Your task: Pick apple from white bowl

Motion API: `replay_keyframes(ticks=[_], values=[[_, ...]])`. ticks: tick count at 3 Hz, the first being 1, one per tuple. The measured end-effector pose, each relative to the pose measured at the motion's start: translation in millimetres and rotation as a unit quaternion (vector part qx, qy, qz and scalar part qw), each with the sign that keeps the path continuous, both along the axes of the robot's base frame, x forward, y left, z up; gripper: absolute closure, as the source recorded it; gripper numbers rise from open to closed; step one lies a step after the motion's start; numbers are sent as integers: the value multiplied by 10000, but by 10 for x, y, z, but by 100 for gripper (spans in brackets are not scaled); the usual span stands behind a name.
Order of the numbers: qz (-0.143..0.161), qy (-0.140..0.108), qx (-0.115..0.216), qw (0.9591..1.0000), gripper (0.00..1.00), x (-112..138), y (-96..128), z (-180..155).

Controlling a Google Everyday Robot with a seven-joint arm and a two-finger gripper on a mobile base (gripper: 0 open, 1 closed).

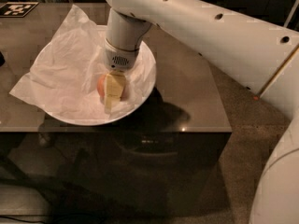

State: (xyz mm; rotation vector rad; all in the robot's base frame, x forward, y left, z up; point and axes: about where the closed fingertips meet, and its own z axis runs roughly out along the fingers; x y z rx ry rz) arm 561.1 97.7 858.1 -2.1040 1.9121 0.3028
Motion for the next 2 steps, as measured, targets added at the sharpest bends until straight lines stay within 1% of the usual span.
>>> replay_keyframes(ticks=[1, 2], values=[[-95, 97, 66, 9999, 0, -82, 28, 50], [-256, 333, 241, 9988, 0, -403, 177, 112]])
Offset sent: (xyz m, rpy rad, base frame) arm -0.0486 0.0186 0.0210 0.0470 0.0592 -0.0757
